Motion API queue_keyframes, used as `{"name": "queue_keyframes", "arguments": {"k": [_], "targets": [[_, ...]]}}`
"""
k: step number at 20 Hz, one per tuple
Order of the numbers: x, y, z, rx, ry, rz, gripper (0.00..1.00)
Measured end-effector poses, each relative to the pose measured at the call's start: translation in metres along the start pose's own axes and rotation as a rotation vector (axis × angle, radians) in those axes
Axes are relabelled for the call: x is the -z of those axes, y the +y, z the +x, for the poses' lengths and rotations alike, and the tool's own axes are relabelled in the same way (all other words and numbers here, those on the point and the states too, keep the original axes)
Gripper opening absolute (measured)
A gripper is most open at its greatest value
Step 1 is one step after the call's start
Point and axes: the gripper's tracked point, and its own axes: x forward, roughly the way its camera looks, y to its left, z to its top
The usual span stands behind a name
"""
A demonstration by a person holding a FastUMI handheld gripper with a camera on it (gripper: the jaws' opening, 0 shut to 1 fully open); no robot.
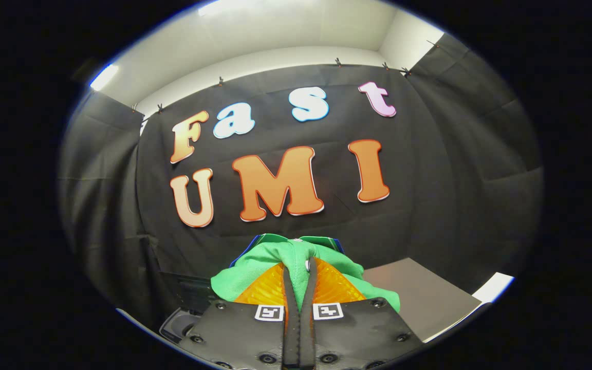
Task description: Put the clothes into the washing machine and then close the washing machine lid.
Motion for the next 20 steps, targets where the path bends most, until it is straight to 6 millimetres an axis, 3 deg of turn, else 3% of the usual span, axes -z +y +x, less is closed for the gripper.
{"name": "queue_keyframes", "arguments": {"k": [6,10,12,15,20], "targets": [[-0.036,0.114,-0.007,-0.098,-0.067,-0.032,0.07],[-0.024,0.197,0.003,-0.206,-0.044,-0.043,0.07],[-0.01,0.236,0.016,-0.259,-0.018,-0.033,0.07],[0.027,0.288,0.041,-0.321,0.015,-0.021,0.07],[0.121,0.338,0.083,-0.347,0.127,0.008,0.08]]}}
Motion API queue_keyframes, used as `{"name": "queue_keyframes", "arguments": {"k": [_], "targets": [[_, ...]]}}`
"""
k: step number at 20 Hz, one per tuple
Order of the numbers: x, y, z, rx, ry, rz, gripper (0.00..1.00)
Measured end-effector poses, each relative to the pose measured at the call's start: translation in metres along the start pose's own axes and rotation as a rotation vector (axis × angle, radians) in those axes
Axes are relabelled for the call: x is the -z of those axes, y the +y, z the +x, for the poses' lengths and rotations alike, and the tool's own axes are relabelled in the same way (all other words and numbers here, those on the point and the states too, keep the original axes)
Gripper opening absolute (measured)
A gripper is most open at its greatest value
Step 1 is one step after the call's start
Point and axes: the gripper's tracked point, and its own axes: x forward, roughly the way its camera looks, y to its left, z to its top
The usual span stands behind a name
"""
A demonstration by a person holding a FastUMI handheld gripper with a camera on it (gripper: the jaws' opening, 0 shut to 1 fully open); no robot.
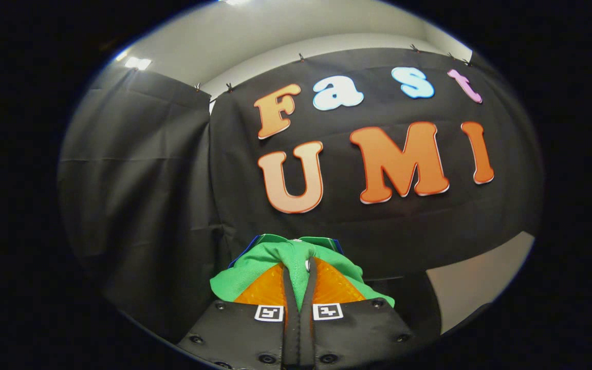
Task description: Put the clothes into the washing machine and then close the washing machine lid.
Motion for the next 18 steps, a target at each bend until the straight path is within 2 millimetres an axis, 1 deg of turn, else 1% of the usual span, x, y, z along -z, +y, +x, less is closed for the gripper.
{"name": "queue_keyframes", "arguments": {"k": [1,3,5,7,9,10,12,15,18], "targets": [[0.018,0.002,0.013,0.006,0.025,0.002,0.08],[0.053,0.001,0.031,0.028,0.059,0.011,0.08],[0.095,-0.001,0.05,0.055,0.106,0.019,0.08],[0.145,-0.009,0.064,0.094,0.169,0.042,0.08],[0.192,-0.022,0.076,0.149,0.231,0.052,0.07],[0.213,-0.029,0.081,0.173,0.262,0.059,0.08],[0.254,-0.036,0.091,0.2,0.314,0.067,0.08],[0.309,-0.039,0.09,0.232,0.41,0.073,0.08],[0.358,-0.041,0.075,0.259,0.544,0.064,0.08]]}}
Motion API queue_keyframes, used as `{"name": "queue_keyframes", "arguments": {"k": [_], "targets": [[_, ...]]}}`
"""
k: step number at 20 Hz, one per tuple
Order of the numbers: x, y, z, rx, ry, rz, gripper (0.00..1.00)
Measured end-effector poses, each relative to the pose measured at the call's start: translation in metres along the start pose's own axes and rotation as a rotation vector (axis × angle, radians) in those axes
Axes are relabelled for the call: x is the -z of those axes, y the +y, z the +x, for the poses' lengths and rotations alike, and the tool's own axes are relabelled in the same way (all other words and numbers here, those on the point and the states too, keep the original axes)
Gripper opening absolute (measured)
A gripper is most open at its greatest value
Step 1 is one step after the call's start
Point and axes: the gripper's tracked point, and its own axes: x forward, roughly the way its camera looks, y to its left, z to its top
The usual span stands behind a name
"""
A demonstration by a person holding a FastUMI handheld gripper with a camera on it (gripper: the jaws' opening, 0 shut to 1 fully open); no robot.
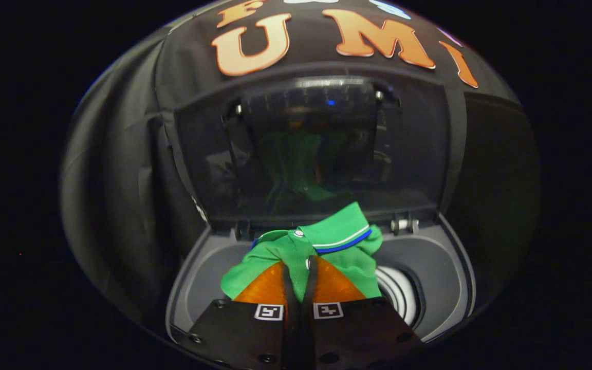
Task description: Put the clothes into the washing machine and then close the washing machine lid.
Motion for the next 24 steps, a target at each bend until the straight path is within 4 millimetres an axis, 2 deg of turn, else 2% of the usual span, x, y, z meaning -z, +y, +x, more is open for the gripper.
{"name": "queue_keyframes", "arguments": {"k": [3,5,7,12,14,15,20,24], "targets": [[0.043,-0.011,0.009,0.029,0.147,0.047,0.08],[0.06,-0.013,0.017,0.046,0.229,0.104,0.08],[0.059,-0.017,0.015,0.054,0.247,0.132,0.08],[0.038,-0.016,0.014,0.045,0.19,0.059,0.08],[0.039,-0.013,0.018,0.039,0.214,0.062,0.1],[0.045,-0.014,0.018,0.043,0.252,0.056,0.24],[0.045,-0.019,0.014,0.066,0.262,0.054,0.99],[0.044,-0.02,0.01,0.069,0.26,0.069,0.99]]}}
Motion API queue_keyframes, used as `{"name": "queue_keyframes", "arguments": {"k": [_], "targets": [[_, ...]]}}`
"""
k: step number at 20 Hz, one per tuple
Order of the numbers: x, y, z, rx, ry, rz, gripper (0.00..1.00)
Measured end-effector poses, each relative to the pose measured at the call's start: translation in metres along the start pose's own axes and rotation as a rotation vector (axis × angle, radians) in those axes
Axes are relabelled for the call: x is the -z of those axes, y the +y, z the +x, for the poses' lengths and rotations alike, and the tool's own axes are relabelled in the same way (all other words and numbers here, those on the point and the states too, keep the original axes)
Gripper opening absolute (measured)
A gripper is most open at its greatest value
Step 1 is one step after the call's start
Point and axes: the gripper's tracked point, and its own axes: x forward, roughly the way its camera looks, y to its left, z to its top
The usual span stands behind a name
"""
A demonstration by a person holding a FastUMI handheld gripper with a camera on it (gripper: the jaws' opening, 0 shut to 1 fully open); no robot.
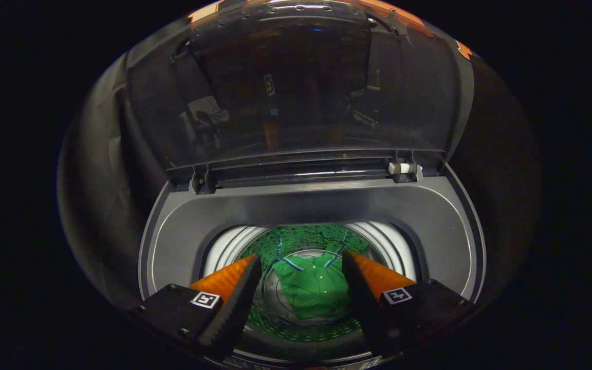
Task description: Put the clothes into the washing machine and then close the washing machine lid.
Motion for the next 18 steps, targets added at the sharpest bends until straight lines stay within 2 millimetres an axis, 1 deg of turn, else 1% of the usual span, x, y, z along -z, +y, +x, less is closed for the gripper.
{"name": "queue_keyframes", "arguments": {"k": [8,11,14,18], "targets": [[0.003,0.0,-0.009,-0.002,0.001,0.017,0.99],[0.005,0.001,-0.016,-0.006,-0.005,0.015,0.99],[-0.003,0.006,-0.036,-0.019,-0.052,0.016,0.99],[-0.022,0.013,-0.085,-0.041,-0.138,0.027,0.99]]}}
